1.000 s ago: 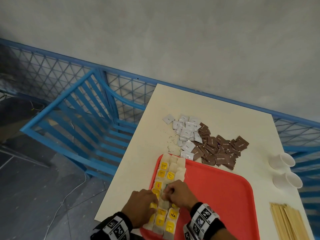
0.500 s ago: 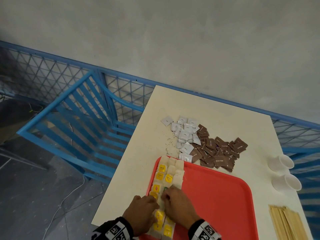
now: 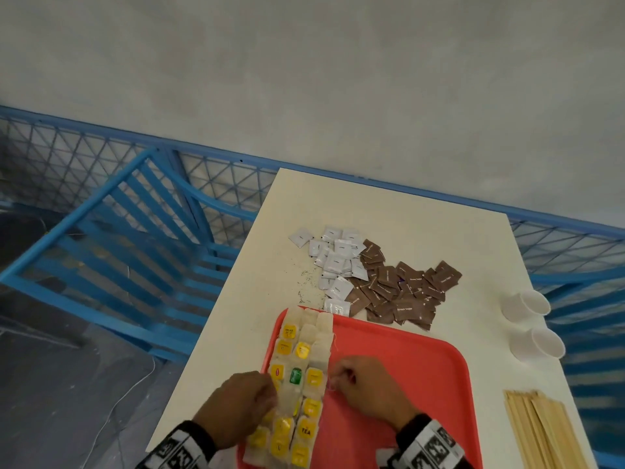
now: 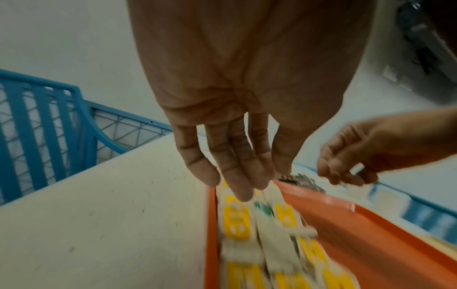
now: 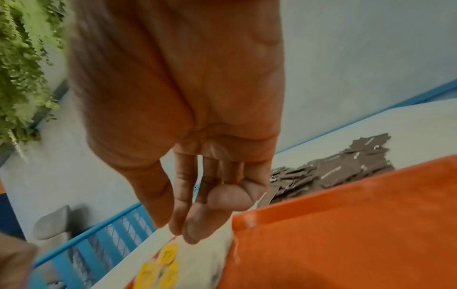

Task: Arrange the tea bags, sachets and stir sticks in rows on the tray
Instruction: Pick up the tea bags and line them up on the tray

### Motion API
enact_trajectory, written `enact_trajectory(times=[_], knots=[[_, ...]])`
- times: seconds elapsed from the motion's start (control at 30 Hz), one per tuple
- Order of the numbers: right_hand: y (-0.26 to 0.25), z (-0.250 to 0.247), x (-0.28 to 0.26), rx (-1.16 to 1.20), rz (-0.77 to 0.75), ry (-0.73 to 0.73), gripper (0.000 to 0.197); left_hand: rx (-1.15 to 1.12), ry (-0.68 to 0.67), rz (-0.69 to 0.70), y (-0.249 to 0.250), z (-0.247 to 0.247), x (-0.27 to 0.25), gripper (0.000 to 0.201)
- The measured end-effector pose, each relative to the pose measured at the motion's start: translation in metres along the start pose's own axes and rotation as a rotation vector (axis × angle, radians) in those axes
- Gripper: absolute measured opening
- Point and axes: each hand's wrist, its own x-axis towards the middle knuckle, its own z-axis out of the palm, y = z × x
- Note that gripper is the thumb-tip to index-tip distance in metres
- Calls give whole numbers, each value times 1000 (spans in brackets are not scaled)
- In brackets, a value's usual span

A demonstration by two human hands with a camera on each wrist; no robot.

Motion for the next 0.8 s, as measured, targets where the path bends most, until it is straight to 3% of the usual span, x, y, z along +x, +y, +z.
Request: enact_trajectory(times=[0.17, 0.33, 0.43, 0.57, 0.73, 0.8], knots=[[39, -71, 37, -90, 104, 115, 21, -84, 178, -89, 20, -49, 21, 19], [50, -119, 105, -51, 156, 248, 20, -25, 269, -170, 35, -90, 79, 23], [48, -124, 136, -70, 183, 277, 27, 6, 239, -244, 33, -97, 127, 23], [50, -116, 170, -110, 251, 272, 14, -8, 187, -320, 24, -91, 193, 24], [65, -95, 202, -251, 271, 204, 47, -60, 204, -331, 20, -81, 267, 19], [72, -89, 208, -265, 278, 194, 44, -21, 195, -284, 24, -79, 295, 35]])
